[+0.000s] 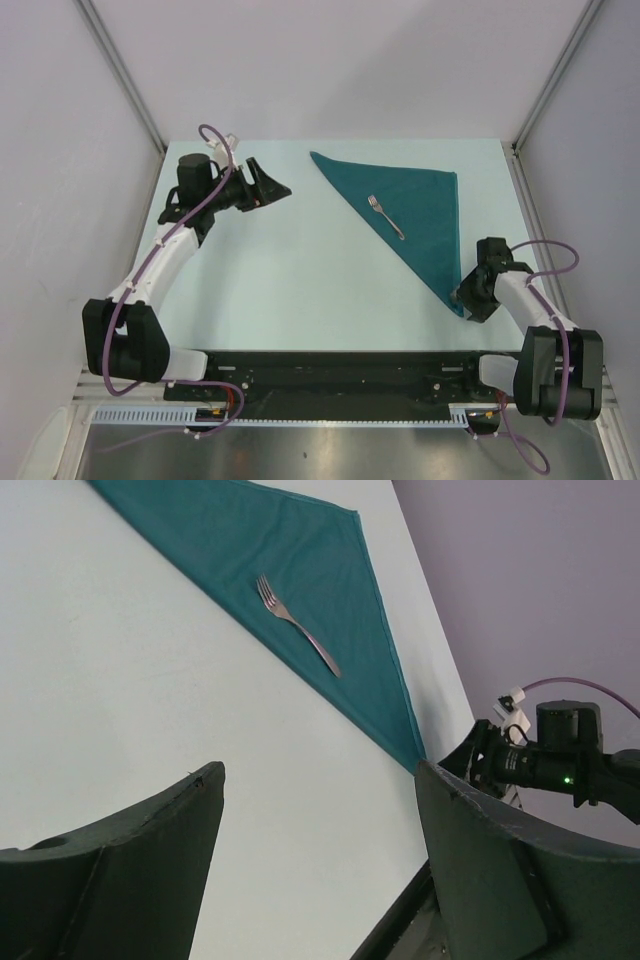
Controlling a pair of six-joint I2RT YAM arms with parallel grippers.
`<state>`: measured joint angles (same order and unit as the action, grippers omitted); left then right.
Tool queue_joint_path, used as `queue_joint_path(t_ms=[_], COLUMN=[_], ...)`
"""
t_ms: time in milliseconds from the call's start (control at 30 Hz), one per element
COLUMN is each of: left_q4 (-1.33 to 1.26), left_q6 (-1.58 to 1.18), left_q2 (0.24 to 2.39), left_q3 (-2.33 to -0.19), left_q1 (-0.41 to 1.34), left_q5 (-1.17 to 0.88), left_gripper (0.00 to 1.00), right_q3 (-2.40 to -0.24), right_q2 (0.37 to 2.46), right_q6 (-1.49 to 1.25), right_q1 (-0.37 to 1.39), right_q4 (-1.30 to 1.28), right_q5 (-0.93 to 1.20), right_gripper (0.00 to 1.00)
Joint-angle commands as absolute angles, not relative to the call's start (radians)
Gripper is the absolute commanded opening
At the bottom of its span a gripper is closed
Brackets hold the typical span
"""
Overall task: Fold the napkin, place the utensils inside, and roll it up
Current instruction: Fold the napkin
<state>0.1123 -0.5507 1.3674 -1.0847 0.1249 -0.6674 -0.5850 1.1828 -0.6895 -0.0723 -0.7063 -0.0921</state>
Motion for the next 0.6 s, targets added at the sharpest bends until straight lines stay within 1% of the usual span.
queue_joint_path(t_ms=[0, 133, 300, 333, 567], left_q4=[0.055, 0.052, 0.051, 0.049, 0.049], left_q6=[-0.574, -0.578, -0.578, -0.580, -0.581], left_q2=[1.367, 1.368, 1.371, 1.373, 1.379], left_q3=[-1.106, -1.103, -1.103, -1.103, -1.100], left_q1=[0.115, 0.110, 0.106, 0.106, 0.103], left_q5=[-0.709, -0.712, -0.710, -0.712, -0.713], left_gripper=[0.81, 0.81, 0.81, 0.81, 0.81], right_q3=[-0.578, -0.561, -0.554, -0.552, -0.566], right_q2=[1.210, 1.227, 1.229, 1.229, 1.230], right_q6=[-0.726, -0.729, -0.735, -0.735, -0.738], right_q1=[-0.054, -0.052, -0.054, -0.054, -0.057], right_q4=[-0.698, -0.675, -0.658, -0.657, -0.631], right_q5=[-0.149, -0.149, -0.160, -0.161, -0.155], right_gripper=[0.55, 0.52, 0.44, 0.40, 0.26])
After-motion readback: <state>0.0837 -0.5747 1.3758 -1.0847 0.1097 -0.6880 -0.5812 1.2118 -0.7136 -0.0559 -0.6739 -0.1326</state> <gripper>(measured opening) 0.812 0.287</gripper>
